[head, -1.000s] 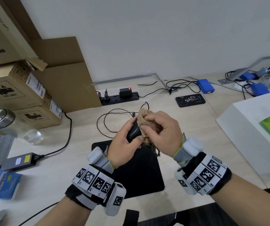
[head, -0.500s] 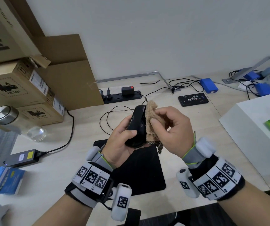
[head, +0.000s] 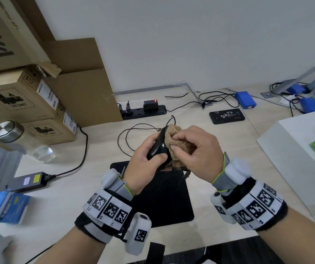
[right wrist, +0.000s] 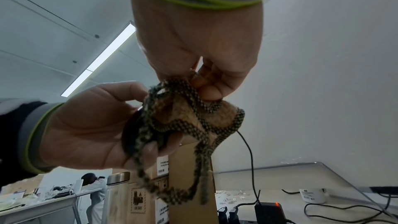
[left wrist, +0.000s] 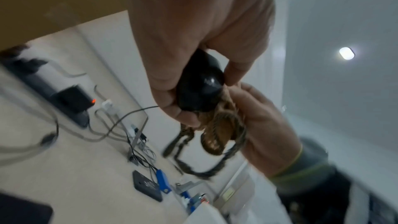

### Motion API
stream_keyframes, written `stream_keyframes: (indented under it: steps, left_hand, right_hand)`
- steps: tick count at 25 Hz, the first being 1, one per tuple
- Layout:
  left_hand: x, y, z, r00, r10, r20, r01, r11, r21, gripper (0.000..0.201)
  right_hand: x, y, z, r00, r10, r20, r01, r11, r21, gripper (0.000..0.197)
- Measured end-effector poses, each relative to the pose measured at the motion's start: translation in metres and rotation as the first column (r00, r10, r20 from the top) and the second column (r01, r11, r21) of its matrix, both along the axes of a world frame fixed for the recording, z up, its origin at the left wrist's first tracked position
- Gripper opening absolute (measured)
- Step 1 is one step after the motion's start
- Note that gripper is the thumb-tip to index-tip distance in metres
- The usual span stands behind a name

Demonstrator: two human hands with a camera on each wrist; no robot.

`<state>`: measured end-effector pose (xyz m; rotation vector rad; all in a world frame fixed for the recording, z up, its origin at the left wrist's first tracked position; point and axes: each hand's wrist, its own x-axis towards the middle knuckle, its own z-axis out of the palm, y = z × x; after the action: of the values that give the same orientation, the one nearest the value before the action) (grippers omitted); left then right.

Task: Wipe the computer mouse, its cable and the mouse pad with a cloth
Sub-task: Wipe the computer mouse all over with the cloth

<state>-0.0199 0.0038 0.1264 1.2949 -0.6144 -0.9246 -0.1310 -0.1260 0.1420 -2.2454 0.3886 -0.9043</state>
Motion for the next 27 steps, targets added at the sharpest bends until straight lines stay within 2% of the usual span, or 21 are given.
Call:
stream_keyframes:
  steps: [2, 4, 6, 7, 9, 12, 14, 21, 27]
  left_hand:
    - [-0.003, -0.001, -0.001, 0.976, 0.013, 0.219, -0.021, 0.999, 0.033, 0.058]
    - [-0.002, -0.004, -0.004, 0.963, 0.024, 0.269, -0.036, 0.999, 0.038, 0.057]
    - [0.001, -0.004, -0.001, 0.997, 0.023, 0.068, -0.024, 1.0, 0.011, 0.049]
    - [0.002, -0.003, 0.001, 0.996, 0.009, -0.089, -0.011, 1.0, -0.023, 0.046]
    - [0.005, 0.001, 0.003, 0.933, -0.015, -0.361, -0.018, 0.996, -0.088, 0.042]
    - [0.005, 0.0, 0.001, 0.871, -0.064, -0.487, -0.012, 0.988, -0.152, 0.037]
    - [0.002, -0.002, 0.001, 0.862, -0.083, -0.501, 0.004, 0.988, -0.156, 0.037]
    - [0.004, -0.003, 0.004, 0.901, -0.095, -0.424, 0.032, 0.988, -0.153, 0.038]
    - [0.004, -0.002, -0.001, 0.928, -0.093, -0.361, 0.046, 0.99, -0.136, 0.064]
  right_hand:
    - [0.003, 0.002, 0.001, 1.0, -0.012, 0.008, 0.012, 1.0, 0.028, 0.014]
    - [0.008, 0.003, 0.003, 0.999, -0.032, 0.03, 0.03, 0.998, 0.048, 0.014]
    - [0.009, 0.001, 0.002, 0.999, -0.028, 0.032, 0.026, 0.999, 0.044, 0.014]
    - [0.007, -0.001, 0.001, 0.999, -0.025, 0.027, 0.024, 0.999, 0.042, 0.013]
    - [0.001, -0.006, -0.004, 0.999, -0.042, 0.035, 0.04, 0.997, 0.069, 0.012]
    - [-0.004, -0.004, -0.008, 0.99, -0.094, 0.101, 0.073, 0.98, 0.186, 0.017]
    - [-0.003, 0.001, -0.007, 0.989, -0.089, 0.121, 0.059, 0.972, 0.226, 0.021]
    - [0.001, -0.008, 0.001, 0.991, -0.058, 0.121, 0.038, 0.987, 0.155, 0.014]
    - [-0.001, -0.003, 0.001, 0.997, -0.041, 0.068, 0.032, 0.991, 0.129, 0.014]
